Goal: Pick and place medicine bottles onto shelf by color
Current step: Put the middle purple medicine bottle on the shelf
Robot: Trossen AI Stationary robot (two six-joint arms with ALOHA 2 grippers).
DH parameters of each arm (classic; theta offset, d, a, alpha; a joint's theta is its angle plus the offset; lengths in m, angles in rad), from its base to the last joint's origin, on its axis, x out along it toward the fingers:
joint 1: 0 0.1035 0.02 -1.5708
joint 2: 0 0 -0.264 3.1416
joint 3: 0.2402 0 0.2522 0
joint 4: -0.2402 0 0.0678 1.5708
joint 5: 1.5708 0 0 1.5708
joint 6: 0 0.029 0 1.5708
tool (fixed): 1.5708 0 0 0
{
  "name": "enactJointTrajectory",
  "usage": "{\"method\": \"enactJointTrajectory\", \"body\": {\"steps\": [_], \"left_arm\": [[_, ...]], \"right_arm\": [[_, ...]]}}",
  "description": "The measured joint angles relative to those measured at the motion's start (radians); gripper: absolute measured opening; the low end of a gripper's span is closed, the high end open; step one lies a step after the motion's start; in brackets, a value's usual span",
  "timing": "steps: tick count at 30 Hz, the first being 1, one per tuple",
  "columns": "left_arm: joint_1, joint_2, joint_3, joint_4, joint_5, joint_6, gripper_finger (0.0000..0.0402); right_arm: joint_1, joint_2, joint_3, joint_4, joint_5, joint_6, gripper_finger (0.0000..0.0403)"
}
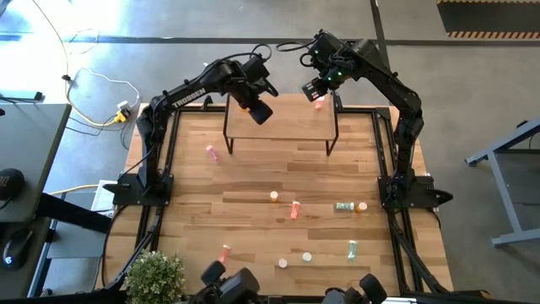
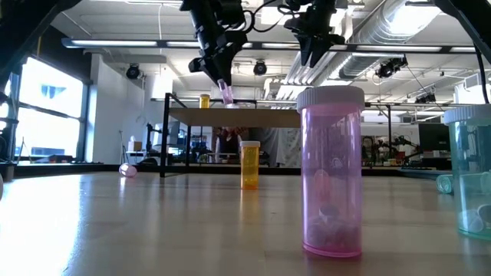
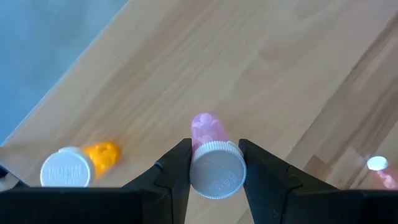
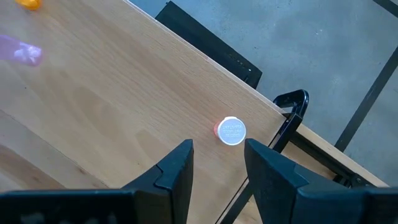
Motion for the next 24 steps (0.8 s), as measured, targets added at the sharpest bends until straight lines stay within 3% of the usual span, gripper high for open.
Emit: {"method": "enactJointTrajectory", "body": {"steps": [24], "left_arm": [[-0.041, 0.041, -0.002, -0.092, 0.011, -0.005, 0.0115]], "right_arm": [[0.007, 0.0, 0.0, 0.0, -0.002, 0.011, 0.0136]]}}
